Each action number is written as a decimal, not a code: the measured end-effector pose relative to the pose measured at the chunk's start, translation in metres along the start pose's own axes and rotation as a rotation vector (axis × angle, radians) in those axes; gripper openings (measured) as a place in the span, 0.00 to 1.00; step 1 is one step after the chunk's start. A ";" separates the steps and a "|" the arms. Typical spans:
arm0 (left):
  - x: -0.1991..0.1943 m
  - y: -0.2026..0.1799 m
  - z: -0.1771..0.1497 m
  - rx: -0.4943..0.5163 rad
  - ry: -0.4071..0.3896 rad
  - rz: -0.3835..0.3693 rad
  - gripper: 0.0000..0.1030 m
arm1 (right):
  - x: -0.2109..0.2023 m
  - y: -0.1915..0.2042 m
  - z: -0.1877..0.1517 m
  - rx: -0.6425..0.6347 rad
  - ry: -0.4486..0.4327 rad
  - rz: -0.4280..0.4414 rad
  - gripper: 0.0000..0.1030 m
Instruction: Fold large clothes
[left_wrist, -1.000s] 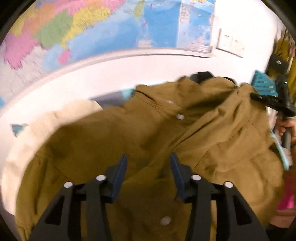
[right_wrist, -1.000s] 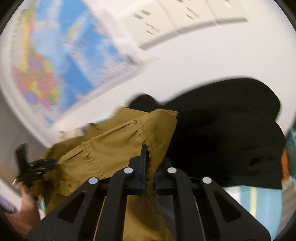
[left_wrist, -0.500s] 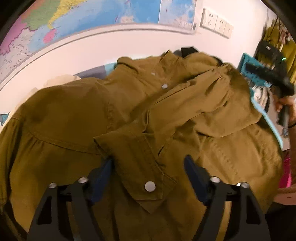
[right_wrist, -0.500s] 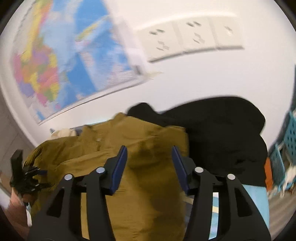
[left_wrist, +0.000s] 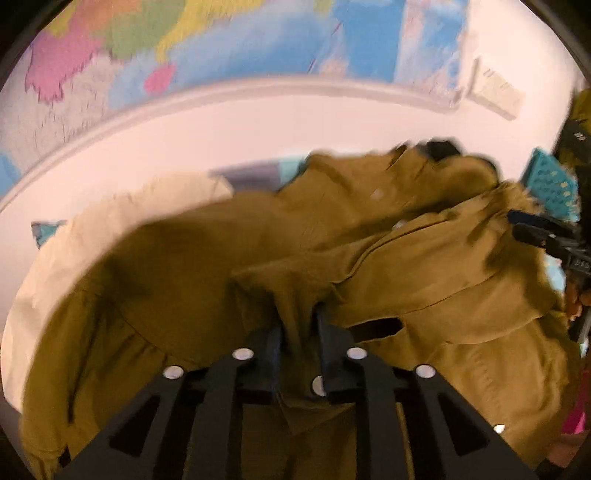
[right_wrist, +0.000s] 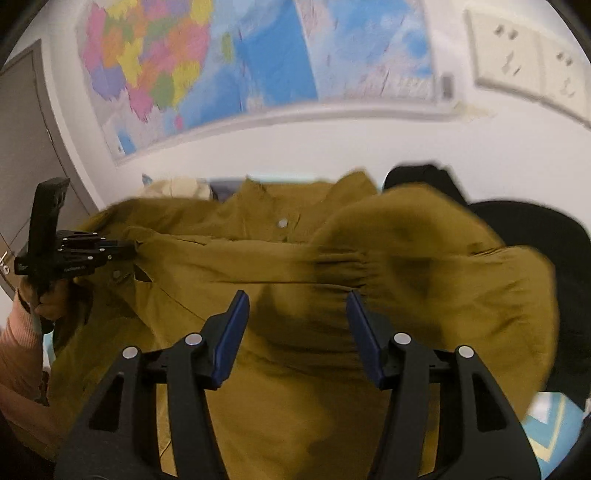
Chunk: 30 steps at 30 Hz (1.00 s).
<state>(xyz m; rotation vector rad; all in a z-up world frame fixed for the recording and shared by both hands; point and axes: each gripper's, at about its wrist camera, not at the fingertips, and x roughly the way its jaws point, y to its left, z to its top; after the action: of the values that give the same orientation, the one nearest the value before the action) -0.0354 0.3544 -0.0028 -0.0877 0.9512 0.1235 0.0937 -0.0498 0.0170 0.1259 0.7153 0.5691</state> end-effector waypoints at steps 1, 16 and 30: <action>0.005 0.000 -0.002 -0.001 0.011 0.000 0.23 | 0.009 -0.001 -0.001 0.006 0.018 -0.016 0.53; -0.030 -0.013 -0.008 0.039 -0.112 -0.054 0.59 | 0.016 0.022 -0.001 -0.018 0.032 0.040 0.54; -0.047 0.006 -0.028 -0.019 -0.108 0.009 0.62 | 0.058 0.046 -0.005 0.002 0.126 0.049 0.54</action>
<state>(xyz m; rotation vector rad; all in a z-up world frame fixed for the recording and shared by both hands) -0.0863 0.3532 0.0193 -0.0930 0.8429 0.1444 0.1050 0.0201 -0.0073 0.1103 0.8375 0.6268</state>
